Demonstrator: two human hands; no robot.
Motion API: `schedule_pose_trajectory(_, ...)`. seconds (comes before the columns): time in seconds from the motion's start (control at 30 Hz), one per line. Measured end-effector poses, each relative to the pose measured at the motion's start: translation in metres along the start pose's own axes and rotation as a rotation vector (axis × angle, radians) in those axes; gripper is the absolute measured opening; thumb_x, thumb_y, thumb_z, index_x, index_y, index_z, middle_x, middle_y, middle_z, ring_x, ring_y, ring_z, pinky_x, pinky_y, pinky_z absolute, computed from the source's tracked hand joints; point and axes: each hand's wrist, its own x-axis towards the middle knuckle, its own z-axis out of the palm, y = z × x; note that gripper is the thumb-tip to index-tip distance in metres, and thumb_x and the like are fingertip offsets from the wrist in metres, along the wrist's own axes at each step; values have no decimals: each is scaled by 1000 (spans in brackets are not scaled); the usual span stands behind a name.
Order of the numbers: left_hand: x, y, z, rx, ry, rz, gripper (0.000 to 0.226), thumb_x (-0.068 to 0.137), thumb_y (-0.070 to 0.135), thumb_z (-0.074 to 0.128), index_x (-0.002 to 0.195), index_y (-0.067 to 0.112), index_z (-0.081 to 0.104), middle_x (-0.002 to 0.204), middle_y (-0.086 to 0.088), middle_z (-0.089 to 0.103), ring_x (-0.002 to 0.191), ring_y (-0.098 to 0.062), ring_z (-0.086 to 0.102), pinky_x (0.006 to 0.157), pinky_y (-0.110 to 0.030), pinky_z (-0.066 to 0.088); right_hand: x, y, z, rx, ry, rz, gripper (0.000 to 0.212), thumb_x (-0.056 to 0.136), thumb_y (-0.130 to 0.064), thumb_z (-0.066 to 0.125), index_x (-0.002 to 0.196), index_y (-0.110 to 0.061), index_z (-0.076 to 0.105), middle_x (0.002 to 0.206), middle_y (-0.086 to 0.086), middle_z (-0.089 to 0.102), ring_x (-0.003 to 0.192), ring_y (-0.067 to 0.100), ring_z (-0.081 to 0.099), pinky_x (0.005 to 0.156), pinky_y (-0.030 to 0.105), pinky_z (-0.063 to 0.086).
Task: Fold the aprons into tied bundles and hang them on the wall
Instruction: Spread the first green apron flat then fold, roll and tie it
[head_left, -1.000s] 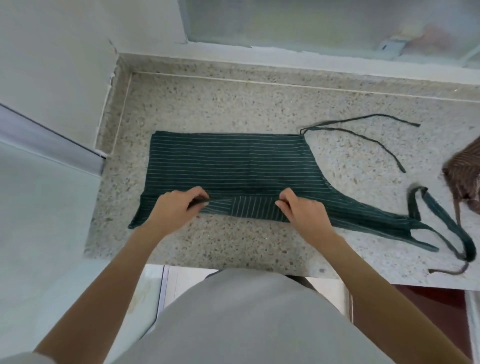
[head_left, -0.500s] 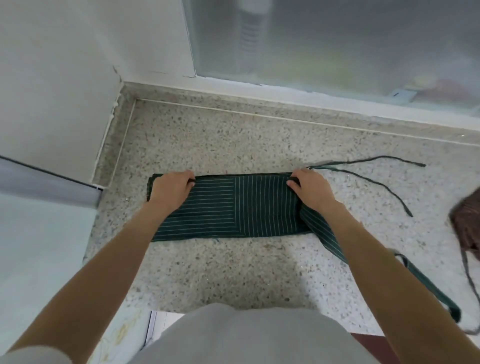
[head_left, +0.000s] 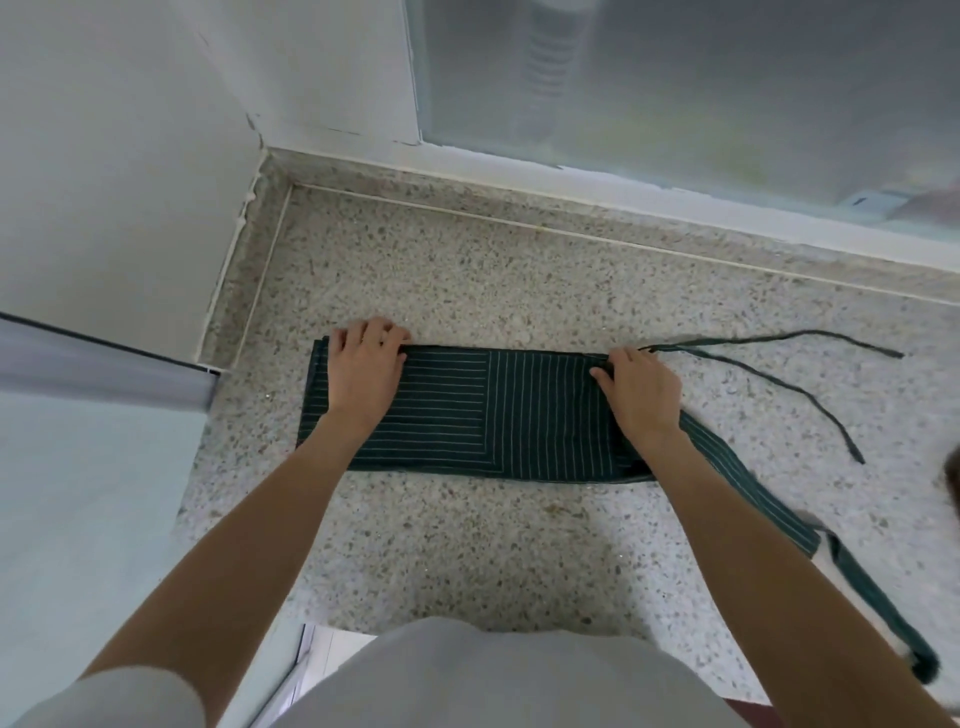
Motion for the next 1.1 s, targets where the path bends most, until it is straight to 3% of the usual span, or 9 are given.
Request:
schedule_pose_trajectory(0.17, -1, 68, -5, -241, 32, 283, 22, 87, 21, 58, 108, 17, 62, 111, -3, 60, 106, -24, 54, 94, -39, 38, -32, 25, -7, 470, 147, 33, 33, 93, -28, 56, 119, -8, 55, 111, 11, 61, 103, 29, 55, 87, 37, 42)
schedule_pose_trajectory(0.27, -9, 132, 0, -319, -187, 413, 44, 91, 40, 51, 129, 17, 51, 131, -4, 51, 124, -24, 44, 104, -39, 32, -78, 47, 0, 462, 249, 214, 33, 93, -24, 57, 120, -6, 54, 119, 13, 58, 111, 32, 51, 91, 42, 42)
schedule_pose_trajectory(0.37, -17, 180, 10, -268, -439, 409, 61, 96, 52, 35, 146, 19, 25, 153, -4, 23, 143, -22, 14, 116, -42, 11, -119, 65, 14, 392, 259, 414, 43, 96, -35, 46, 123, -3, 53, 123, 18, 56, 113, 38, 50, 93, 49, 41)
schedule_pose_trajectory(0.5, -22, 195, 25, -158, -548, 372, 69, 95, 53, 33, 150, 25, 2, 158, 0, -2, 145, -20, -6, 116, -44, -1, -158, 93, 28, 371, 102, 749, 62, 98, -48, 32, 133, 1, 44, 132, 26, 49, 122, 43, 42, 102, 53, 32)
schedule_pose_trajectory(0.57, -24, 188, 27, -149, -554, 382, 71, 94, 52, 38, 150, 27, 0, 158, 2, -5, 144, -18, -8, 116, -45, -1, -173, 105, 33, 396, 35, 793, 64, 97, -49, 34, 136, 1, 40, 134, 26, 46, 126, 43, 38, 105, 54, 29)
schedule_pose_trajectory(0.77, -36, 168, 20, -211, -560, 301, 78, 91, 39, 54, 150, 27, 4, 158, 6, 1, 144, -14, -7, 115, -50, -3, -200, 132, 44, 328, -131, 585, 38, 91, -37, 55, 116, -9, 61, 118, 15, 59, 115, 36, 39, 92, 45, 34)
schedule_pose_trajectory(0.9, -39, 155, 16, -229, -574, 250, 83, 87, 30, 61, 149, 28, 6, 157, 8, 3, 144, -12, -7, 114, -50, -5, -189, 152, 32, 621, 104, 521, 23, 94, -27, 52, 97, -6, 59, 87, 12, 59, 90, 35, 53, 73, 39, 38)
schedule_pose_trajectory(1.0, -37, 149, 13, -236, -593, 239, 84, 85, 23, 65, 148, 32, 10, 157, 11, 5, 144, -12, -7, 114, -51, -5, -160, 174, 15, 617, 119, 535, 27, 97, -35, 46, 100, -9, 52, 73, 10, 58, 63, 28, 53, 51, 32, 35)
schedule_pose_trajectory(1.1, -36, 148, 9, -233, -628, 215, 85, 83, 16, 66, 147, 34, 15, 156, 13, 6, 144, -13, -7, 113, -54, -5, -126, 191, 9, 512, 95, 594, 35, 95, -42, 47, 110, -10, 53, 82, 16, 64, 67, 31, 57, 53, 30, 38)
